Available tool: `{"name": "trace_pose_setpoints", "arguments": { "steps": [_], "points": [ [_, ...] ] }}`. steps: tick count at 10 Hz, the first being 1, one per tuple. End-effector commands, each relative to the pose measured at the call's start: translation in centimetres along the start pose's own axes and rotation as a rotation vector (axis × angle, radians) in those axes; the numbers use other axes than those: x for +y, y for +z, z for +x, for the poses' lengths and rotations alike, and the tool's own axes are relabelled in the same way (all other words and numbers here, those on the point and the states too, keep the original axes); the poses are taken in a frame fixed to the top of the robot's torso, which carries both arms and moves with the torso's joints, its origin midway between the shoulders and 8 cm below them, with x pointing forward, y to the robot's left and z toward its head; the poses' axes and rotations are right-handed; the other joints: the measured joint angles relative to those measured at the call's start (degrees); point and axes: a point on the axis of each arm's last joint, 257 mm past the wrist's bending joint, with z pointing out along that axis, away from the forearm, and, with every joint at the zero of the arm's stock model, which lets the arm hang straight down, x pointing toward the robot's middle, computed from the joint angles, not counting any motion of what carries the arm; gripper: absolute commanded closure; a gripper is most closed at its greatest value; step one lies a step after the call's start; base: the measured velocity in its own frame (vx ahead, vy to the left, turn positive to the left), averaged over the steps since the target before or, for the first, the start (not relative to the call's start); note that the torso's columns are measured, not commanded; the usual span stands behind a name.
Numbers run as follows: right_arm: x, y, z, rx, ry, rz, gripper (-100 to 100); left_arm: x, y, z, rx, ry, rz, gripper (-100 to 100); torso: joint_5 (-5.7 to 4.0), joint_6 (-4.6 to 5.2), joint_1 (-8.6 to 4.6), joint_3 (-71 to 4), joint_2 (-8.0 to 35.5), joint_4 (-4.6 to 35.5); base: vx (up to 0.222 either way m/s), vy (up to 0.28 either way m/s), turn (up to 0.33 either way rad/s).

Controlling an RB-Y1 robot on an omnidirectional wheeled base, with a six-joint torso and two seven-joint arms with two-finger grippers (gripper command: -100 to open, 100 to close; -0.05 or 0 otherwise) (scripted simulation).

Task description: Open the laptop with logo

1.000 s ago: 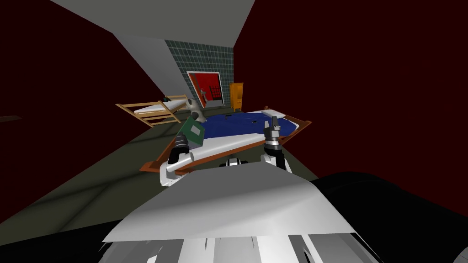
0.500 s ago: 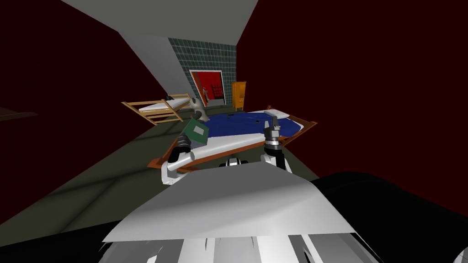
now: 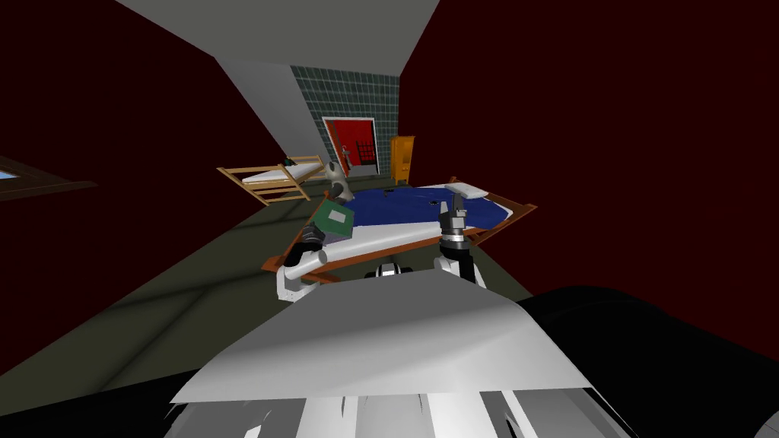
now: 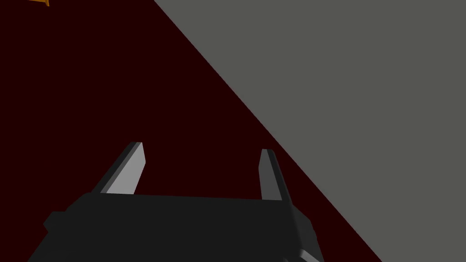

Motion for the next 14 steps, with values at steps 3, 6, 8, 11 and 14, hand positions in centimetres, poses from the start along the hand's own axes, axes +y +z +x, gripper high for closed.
{"name": "trace_pose_setpoints", "arguments": {
  "steps": [3, 6, 8, 11, 14],
  "points": [
    [0.0, 0.0, 0.0, 0.000, 0.000, 0.000, 0, 2.4, 1.0, 1.8, 0.047, -0.158, -0.053, 100, -0.01, 0.00, -0.10, -0.02, -0.03, -0.02, -0.007, 0.050, 0.045],
    [0.0, 0.0, 0.0, 0.000, 0.000, 0.000, 0, 4.5, 1.8, 3.3, 0.079, -0.273, -0.092, 100, 0.16, -0.03, 0.22, -0.04, -0.08, -0.13, -0.022, 0.080, 0.045],
    [0.0, 0.0, 0.0, 0.000, 0.000, 0.000, 0, 3.0, 1.0, 2.5, 0.069, -0.246, -0.083, -100, 0.07, 0.00, 0.02, -0.10, -0.20, -0.13, 0.014, 0.016, -0.027],
    [0.0, 0.0, 0.0, 0.000, 0.000, 0.000, 0, 1.4, 0.0, 2.0, 0.062, -0.247, -0.081, -100, -0.04, 0.04, -0.10, -0.02, -0.03, 0.00, 0.028, -0.007, -0.026],
    [0.0, 0.0, 0.0, 0.000, 0.000, 0.000, 0, -0.1, -1.2, 1.5, 0.055, -0.247, -0.079, -100, 0.00, 0.02, 0.01, 0.03, 0.04, 0.01, 0.027, 0.000, -0.025]
  ]
}}
